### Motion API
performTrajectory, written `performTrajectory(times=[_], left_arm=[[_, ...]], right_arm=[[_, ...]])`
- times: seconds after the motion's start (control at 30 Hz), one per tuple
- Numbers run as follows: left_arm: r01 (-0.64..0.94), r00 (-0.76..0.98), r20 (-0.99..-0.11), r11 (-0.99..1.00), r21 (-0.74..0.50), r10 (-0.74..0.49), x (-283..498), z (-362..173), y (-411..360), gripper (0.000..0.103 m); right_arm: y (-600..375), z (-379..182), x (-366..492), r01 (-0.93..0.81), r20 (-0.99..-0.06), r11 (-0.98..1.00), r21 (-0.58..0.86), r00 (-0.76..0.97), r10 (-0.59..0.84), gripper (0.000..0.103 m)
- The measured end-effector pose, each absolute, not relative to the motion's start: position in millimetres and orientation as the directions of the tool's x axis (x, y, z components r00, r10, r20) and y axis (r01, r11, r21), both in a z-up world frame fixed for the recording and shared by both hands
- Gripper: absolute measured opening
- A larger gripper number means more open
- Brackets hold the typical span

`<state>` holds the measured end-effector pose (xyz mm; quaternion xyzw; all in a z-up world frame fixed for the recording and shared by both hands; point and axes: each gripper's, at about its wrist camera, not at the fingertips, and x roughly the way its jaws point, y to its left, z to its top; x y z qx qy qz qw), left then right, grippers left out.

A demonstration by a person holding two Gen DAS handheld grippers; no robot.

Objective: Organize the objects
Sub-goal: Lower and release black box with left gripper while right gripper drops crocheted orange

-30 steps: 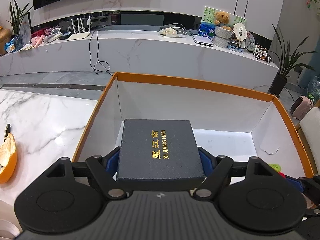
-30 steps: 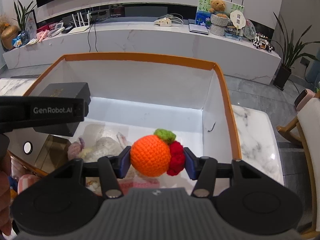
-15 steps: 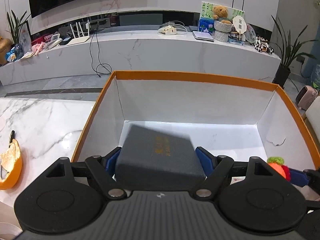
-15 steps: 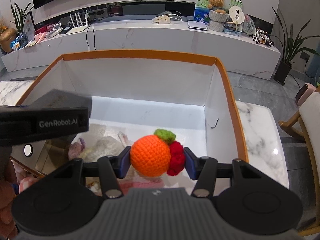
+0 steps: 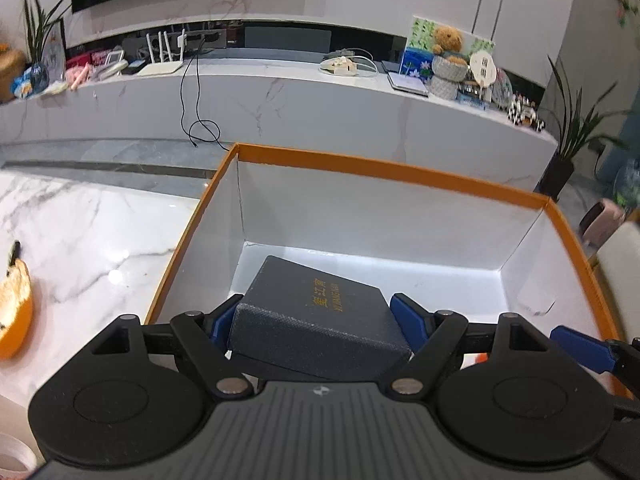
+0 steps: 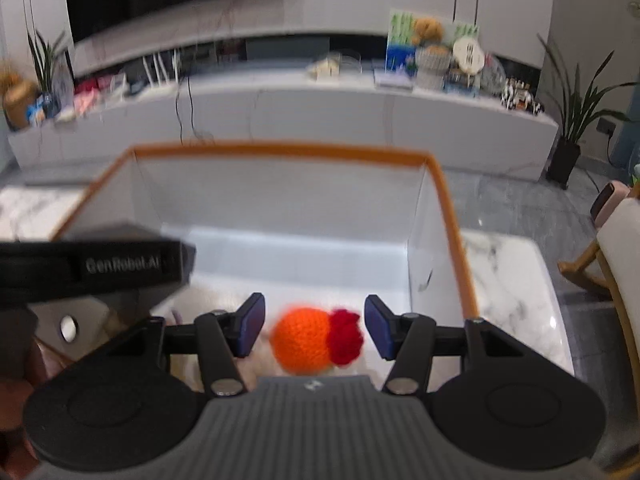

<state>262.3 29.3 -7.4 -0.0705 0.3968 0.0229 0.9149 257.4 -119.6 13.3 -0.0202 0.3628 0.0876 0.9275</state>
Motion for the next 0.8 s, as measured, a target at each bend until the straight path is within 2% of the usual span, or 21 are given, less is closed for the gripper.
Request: performTrajectory(times=[0.1,0.7,0.77,0.8], left_arm=[[-0.101,0.692,-0.721,0.985,-0.139,-0.031,260.7,-5.0,33.7,0.092],[-0.084,0.717,-0.693,0.977,-0.197,-0.078,260.2,5.0,44.0,0.092],[-0.084,0.714,-0.693,0.971,-0.224,-0.098,260.5,2.1,45.5,0.094],[-0.083,0.711,-0.694,0.965,-0.249,-0.118,261.0,0.6,47.5,0.1]], right_arm=[[-123.4,21.6,256.5,-0.156,-0.651,0.987,0.049,0.744,0.15,0.062],[-127.7,26.0,255.5,-0.141,-0.642,0.988,0.065,0.752,0.15,0.062],[-126.6,26.7,253.9,-0.144,-0.641,0.987,0.064,0.752,0.152,0.062],[-126.4,27.0,253.8,-0.147,-0.641,0.987,0.063,0.752,0.153,0.062]])
